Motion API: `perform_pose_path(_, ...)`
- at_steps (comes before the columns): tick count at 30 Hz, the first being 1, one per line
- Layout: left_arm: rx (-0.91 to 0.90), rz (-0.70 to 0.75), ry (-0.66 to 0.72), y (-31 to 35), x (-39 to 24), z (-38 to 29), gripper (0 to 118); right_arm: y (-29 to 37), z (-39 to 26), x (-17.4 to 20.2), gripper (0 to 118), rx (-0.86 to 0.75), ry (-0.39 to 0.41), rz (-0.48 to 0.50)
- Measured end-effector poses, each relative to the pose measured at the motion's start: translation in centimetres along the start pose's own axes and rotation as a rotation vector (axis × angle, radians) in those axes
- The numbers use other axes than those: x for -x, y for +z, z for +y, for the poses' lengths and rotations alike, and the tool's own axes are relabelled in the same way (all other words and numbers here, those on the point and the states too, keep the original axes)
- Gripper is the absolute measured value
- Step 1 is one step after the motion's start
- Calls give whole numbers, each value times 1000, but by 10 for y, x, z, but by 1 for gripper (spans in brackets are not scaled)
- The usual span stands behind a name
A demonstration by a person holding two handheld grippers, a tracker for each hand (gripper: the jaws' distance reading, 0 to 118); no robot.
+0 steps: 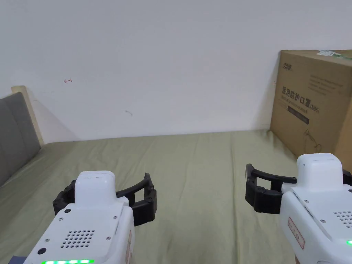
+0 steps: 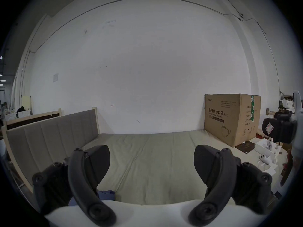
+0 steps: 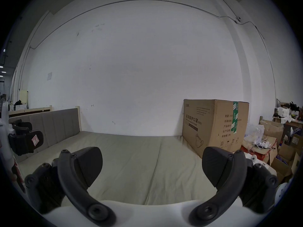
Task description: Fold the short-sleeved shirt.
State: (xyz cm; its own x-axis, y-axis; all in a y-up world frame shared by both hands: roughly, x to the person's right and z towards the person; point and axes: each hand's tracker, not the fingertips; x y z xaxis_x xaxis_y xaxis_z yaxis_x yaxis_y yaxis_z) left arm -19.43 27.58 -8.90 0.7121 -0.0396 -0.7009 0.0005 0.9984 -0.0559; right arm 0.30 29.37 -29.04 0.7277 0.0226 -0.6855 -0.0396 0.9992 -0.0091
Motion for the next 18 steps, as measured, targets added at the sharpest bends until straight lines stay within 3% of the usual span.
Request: perform_pose_path(18,11,-51,67,1,6,-1,107,-2,-9,4,118,35,5,30)
